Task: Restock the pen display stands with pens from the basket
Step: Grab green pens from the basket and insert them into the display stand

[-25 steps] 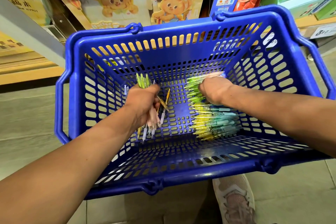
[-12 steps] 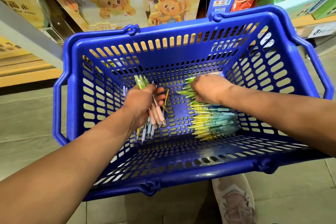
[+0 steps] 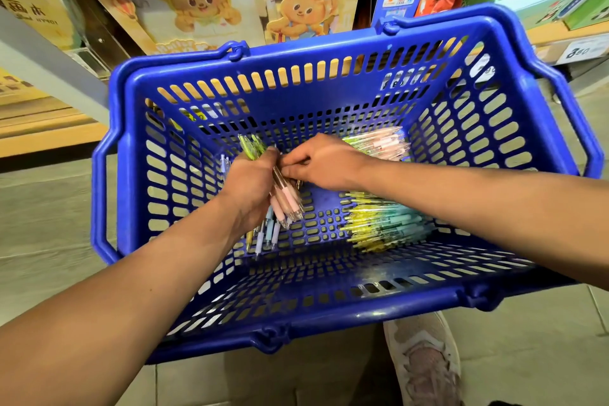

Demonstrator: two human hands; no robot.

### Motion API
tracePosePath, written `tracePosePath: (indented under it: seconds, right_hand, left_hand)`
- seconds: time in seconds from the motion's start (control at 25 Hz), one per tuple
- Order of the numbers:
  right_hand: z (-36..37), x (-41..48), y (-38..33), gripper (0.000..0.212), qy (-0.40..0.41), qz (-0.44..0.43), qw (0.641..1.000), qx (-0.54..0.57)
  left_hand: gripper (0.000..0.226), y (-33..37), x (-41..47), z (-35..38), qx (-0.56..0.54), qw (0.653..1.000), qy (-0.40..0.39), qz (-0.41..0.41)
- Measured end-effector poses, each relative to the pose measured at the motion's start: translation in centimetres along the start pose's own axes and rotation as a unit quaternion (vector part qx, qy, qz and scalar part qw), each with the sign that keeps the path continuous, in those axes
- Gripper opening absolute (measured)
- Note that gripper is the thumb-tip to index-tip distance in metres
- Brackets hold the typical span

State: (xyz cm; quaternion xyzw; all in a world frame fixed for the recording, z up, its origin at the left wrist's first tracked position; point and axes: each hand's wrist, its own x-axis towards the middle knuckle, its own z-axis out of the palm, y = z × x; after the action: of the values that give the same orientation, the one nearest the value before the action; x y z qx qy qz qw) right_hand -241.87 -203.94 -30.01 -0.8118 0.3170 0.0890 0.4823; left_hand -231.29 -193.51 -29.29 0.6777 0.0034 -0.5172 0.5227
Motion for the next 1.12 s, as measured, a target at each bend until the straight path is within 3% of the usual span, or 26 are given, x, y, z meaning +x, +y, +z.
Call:
tracePosePath:
  seconds: [0.08, 0.16, 0.32, 0.56, 0.64, 0.72, 0.88, 1.0, 1.12]
  right_hand:
    - [-1.3, 0.3, 1.1, 0.018, -0.022, -0.008, 0.999, -0.028]
    - [-2.6, 0.6, 3.2, 0.010, -0.040, 0.023, 0.989, -0.139]
    - [-3.8, -0.2, 8.2, 0.009, -0.137, 0.068, 0.887, -0.435]
    - [-2.4, -0.4, 9.8, 0.030, -0.126, -0.049, 0.784, -0.605]
    - [-1.8, -0.5, 9.9, 0.029, -0.134, -0.067, 0.754, -0.639]
    - [-2.1, -0.4, 9.7, 0.024, -0.119, -0.051, 0.778, -0.614]
    - [-4.0, 0.3, 8.0, 0.015, -0.014, -0.014, 0.881, -0.472]
    - [-4.0, 0.6, 5.7, 0.010, 0.022, 0.014, 0.970, -0.242]
    - [-2.9, 0.6, 2.7, 0.009, -0.002, 0.016, 0.999, 0.039]
  left_hand:
    - [0.008, 0.3, 0.3, -0.2, -0.009, 1.000, 0.019, 0.008]
    - [0.006, 0.3, 0.6, -0.3, -0.017, 0.999, 0.034, -0.003]
    - [0.013, -0.1, 1.0, -0.7, -0.003, 0.999, 0.036, -0.013]
    - [0.037, 0.2, 1.1, -1.0, -0.002, 1.000, 0.004, -0.024]
    - [0.034, 0.2, 0.9, -1.0, -0.016, 1.000, -0.004, -0.021]
    - [0.028, 0.2, 0.8, -0.9, -0.031, 0.999, -0.003, -0.023]
    - [0.030, 0.1, 0.8, -0.6, -0.038, 0.999, 0.008, -0.026]
    - [0.029, -0.1, 0.9, -0.4, -0.038, 0.999, 0.016, -0.027]
    - [0.025, 0.0, 0.9, -0.4, -0.034, 0.999, 0.024, -0.022]
